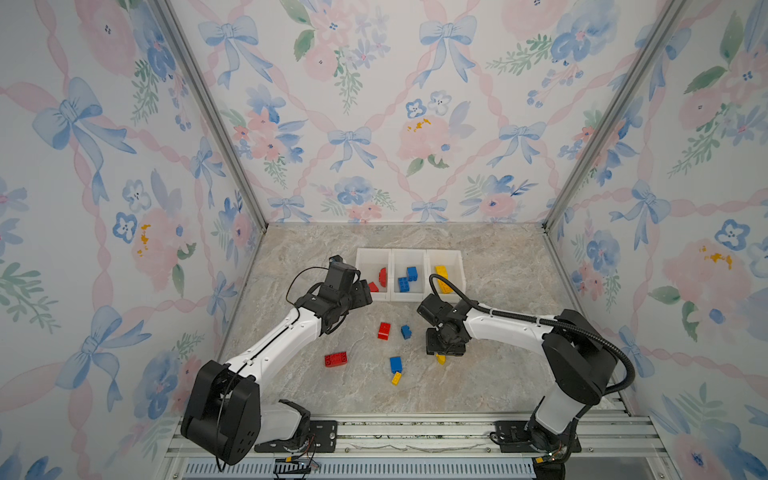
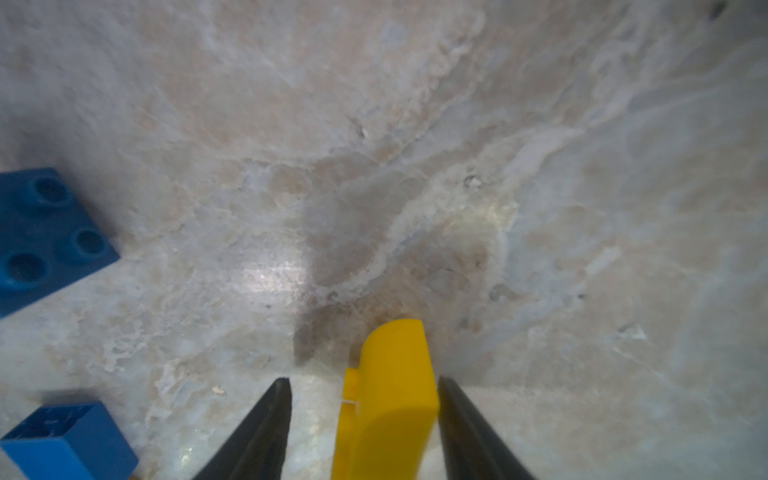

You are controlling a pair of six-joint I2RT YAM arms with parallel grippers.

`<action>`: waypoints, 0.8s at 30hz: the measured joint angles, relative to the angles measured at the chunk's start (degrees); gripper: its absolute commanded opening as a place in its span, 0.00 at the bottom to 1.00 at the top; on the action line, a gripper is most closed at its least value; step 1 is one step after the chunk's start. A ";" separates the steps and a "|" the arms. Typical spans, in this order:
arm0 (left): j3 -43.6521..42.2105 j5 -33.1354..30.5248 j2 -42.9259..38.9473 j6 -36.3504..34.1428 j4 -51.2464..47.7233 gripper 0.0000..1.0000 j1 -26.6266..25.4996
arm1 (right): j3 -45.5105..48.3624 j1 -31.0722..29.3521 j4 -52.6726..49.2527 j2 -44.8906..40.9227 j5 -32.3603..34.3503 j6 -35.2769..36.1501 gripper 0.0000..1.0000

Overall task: Sort the legos into containers by color
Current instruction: 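Move the right gripper down toward a curved yellow brick while the left gripper withdraws, then close the right gripper on the curved yellow brick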

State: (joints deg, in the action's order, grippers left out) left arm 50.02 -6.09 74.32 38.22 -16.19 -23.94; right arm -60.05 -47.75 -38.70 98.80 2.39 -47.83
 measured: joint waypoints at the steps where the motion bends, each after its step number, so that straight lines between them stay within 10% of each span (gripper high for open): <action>1: -0.22 0.04 -0.39 0.09 -0.04 0.80 0.13 | 0.00 0.00 0.00 0.09 0.00 0.02 0.53; 24: -1.44 0.20 -2.19 0.59 -0.09 0.80 1.97 | -0.31 -0.37 -0.31 1.09 1.11 0.00 0.25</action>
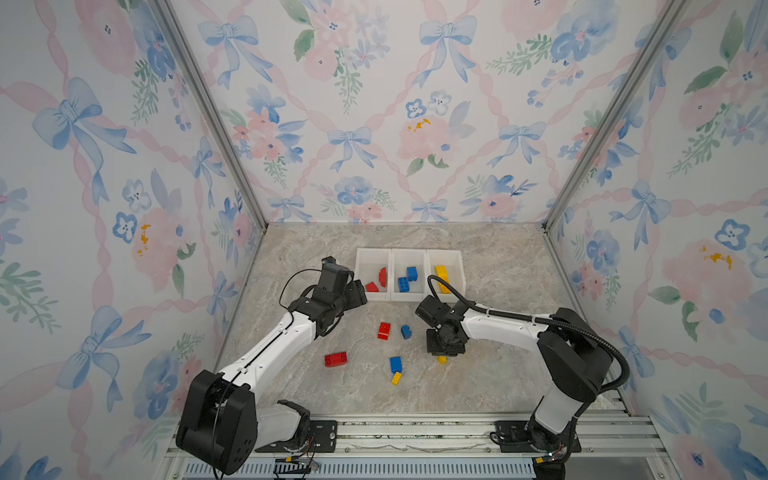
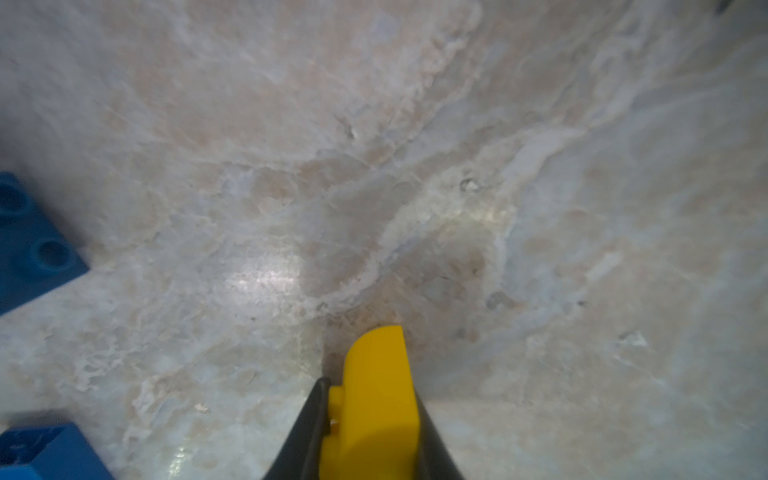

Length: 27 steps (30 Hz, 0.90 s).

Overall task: Sort the legos into containers by color
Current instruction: 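Close the right gripper on the curved yellow brick, then lift the curved yellow brick and carry it over the yellow compartment with the right gripper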

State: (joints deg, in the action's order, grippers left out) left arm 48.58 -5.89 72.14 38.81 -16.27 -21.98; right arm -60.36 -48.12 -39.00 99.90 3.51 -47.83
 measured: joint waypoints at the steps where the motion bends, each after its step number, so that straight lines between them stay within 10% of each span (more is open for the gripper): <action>1: -0.07 0.02 -0.02 0.00 0.04 0.80 0.04 | -0.07 0.00 -0.13 0.00 0.00 0.07 0.25; 27: -4.00 0.66 -2.36 0.50 1.53 0.80 0.37 | -19.26 8.83 -10.49 -1.42 2.99 11.02 0.24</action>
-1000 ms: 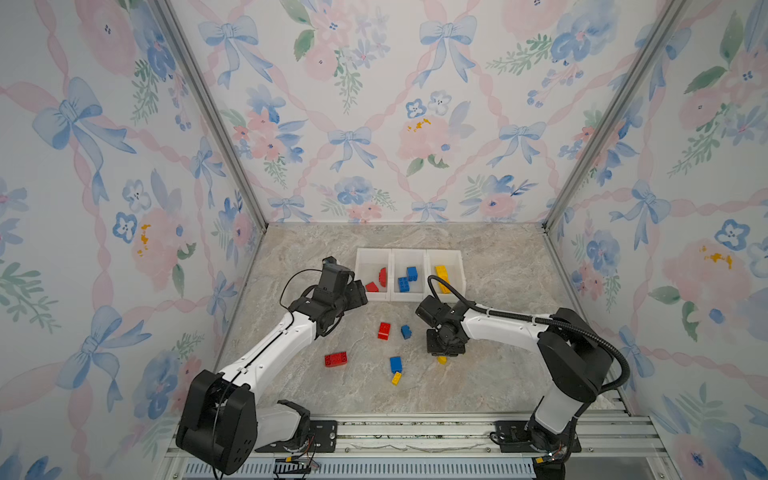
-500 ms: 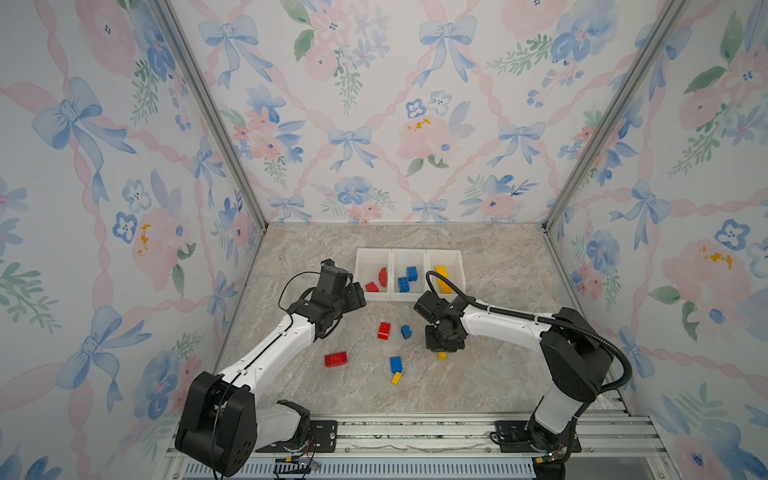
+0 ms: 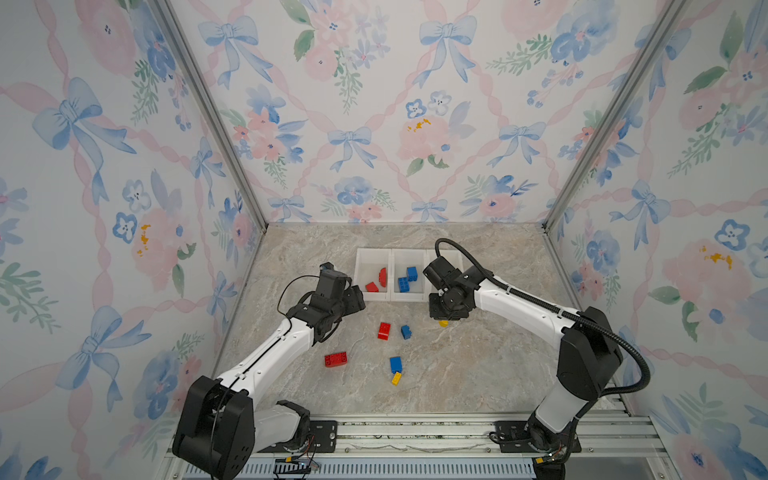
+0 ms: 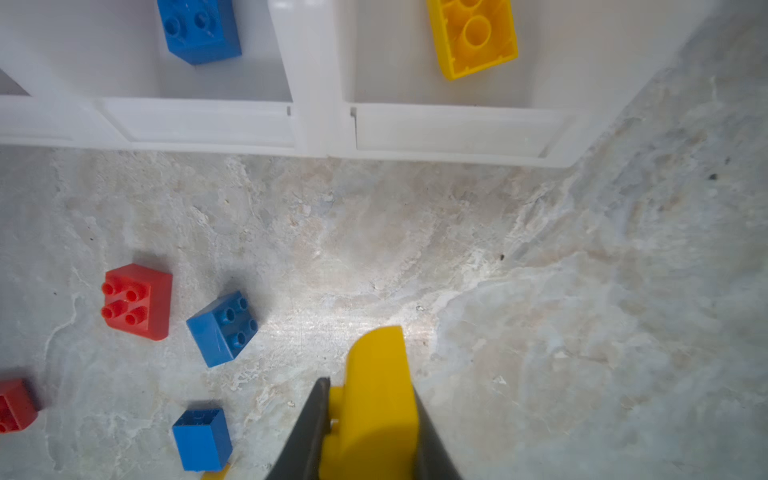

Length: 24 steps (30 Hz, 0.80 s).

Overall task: Sort the legos into containers by color
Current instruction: 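Lift the curved yellow brick and carry it over the yellow compartment with the right gripper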

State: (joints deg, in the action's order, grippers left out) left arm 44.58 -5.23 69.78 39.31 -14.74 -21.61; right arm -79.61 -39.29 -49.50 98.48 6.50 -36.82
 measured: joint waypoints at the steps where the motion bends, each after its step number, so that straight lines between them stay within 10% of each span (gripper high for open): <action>1: -0.17 0.02 -0.24 0.17 0.09 0.80 0.00 | -0.92 0.76 -0.17 0.04 -0.02 0.76 0.24; 24: -4.00 0.66 -5.14 2.23 0.11 0.80 0.04 | -24.90 12.24 -0.13 20.41 -2.27 10.56 0.24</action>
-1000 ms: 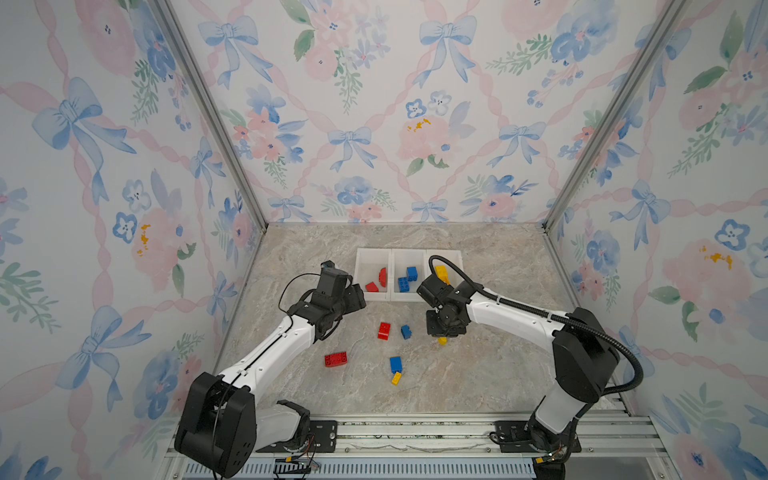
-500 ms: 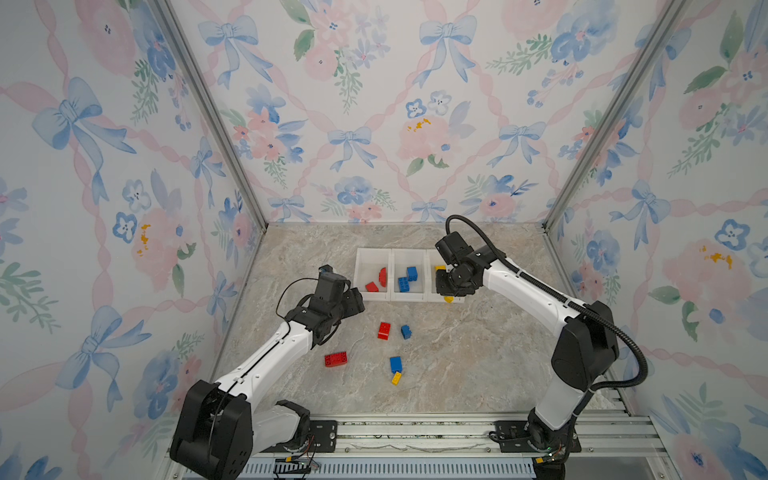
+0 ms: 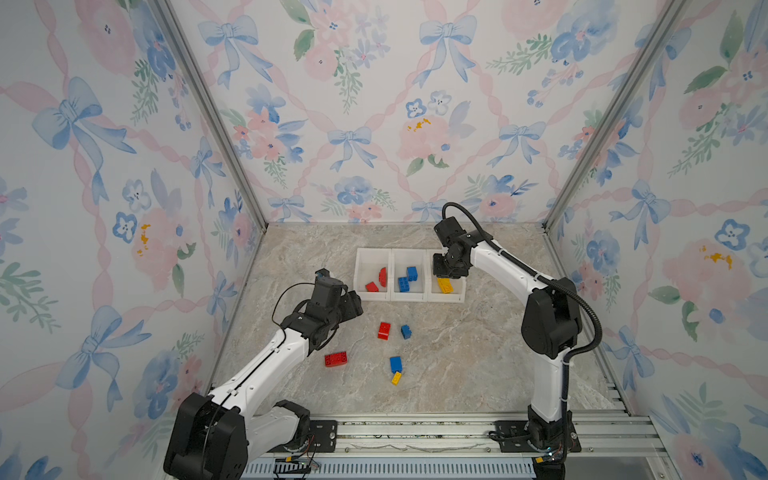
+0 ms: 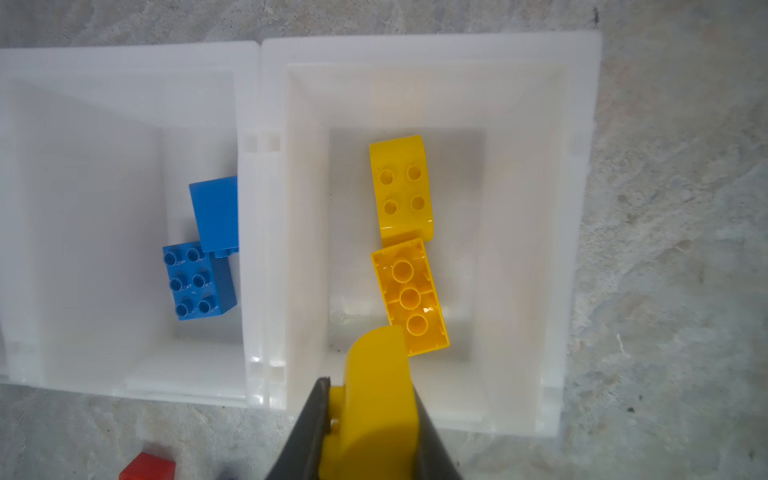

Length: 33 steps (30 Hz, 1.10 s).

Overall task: Sort the legos into containers by color
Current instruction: 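Lift the curved yellow brick and carry it over the yellow compartment with the right gripper, then open the right gripper to drop the curved yellow brick into the compartment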

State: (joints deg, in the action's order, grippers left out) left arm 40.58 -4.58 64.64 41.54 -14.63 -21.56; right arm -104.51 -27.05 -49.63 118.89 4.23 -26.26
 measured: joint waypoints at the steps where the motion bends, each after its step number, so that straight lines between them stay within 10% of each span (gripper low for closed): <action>1: 0.00 0.00 -0.15 0.11 0.00 0.80 0.00 | -0.39 0.07 0.15 0.68 -0.26 0.00 0.24; 33: -0.33 0.00 -1.40 1.22 0.07 0.80 0.00 | 0.39 3.10 2.19 2.58 -5.81 -0.33 0.59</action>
State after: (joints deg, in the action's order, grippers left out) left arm 40.25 -4.58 63.24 42.76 -14.57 -21.56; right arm -104.12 -23.94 -47.44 121.47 -1.58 -26.59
